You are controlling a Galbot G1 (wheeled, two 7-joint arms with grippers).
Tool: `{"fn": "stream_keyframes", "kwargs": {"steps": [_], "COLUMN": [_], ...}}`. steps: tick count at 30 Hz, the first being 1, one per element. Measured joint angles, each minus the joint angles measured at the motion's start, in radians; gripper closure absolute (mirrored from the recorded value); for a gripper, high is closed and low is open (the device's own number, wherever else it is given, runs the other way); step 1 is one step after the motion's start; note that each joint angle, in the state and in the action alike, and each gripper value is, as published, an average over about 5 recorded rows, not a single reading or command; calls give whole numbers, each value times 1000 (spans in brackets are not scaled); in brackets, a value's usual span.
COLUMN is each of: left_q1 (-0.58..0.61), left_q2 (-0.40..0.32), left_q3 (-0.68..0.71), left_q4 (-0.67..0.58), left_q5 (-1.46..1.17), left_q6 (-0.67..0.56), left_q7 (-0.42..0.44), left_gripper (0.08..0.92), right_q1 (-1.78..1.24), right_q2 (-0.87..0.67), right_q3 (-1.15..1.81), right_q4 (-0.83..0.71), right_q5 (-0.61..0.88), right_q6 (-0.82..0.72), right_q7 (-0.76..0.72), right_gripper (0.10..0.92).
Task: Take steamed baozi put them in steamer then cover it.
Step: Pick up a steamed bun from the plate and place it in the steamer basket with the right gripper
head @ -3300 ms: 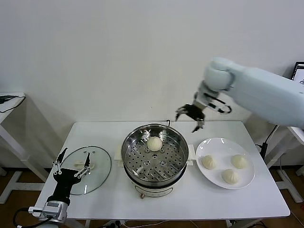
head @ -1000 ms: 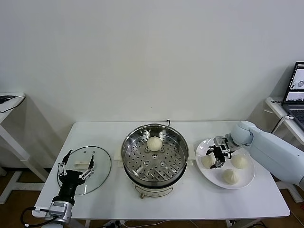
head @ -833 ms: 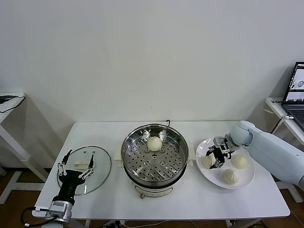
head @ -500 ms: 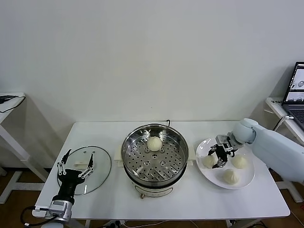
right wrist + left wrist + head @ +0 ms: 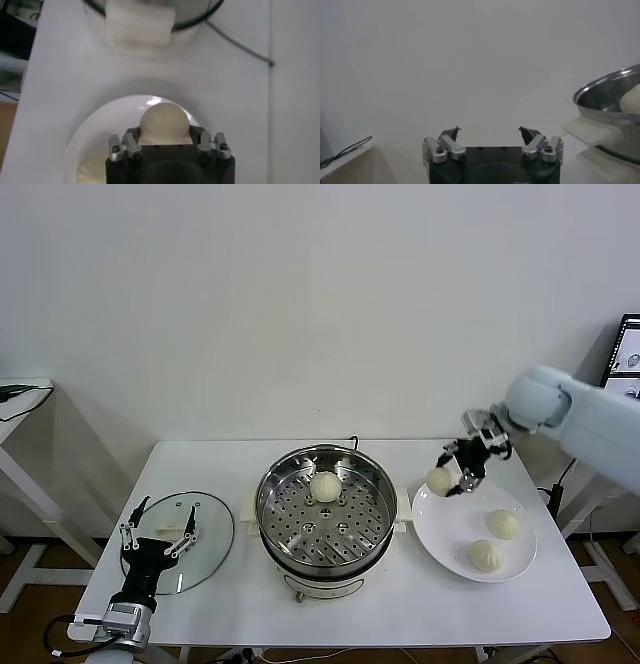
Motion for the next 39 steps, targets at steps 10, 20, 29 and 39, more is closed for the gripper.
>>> {"fn": "stream_keyframes", "kwargs": {"steps": [10, 20, 29, 39], "left_q1": [2, 6, 6, 2], "left_q2": [3, 10, 11, 11], "left_q3": [-5, -19, -28, -42], "left_q4": [-22, -32, -28, -12], "left_q5": [-4, -8, -8, -11], "left_q6": [4, 3, 1, -3], "left_q7": [1, 3, 4, 5], "left_gripper": [177, 177, 177, 177], "right_q1": [247, 261, 169, 68], "right_q2": [136, 300, 429, 575], "right_q3": [-161, -197, -169, -122], "right_q4": [142, 178, 144, 36], "right_q5": [200, 281, 295, 274], "right_q6": [-131, -249, -325, -354], "right_q7": [42, 95, 148, 172], "right_gripper": [336, 337, 337, 338]}}
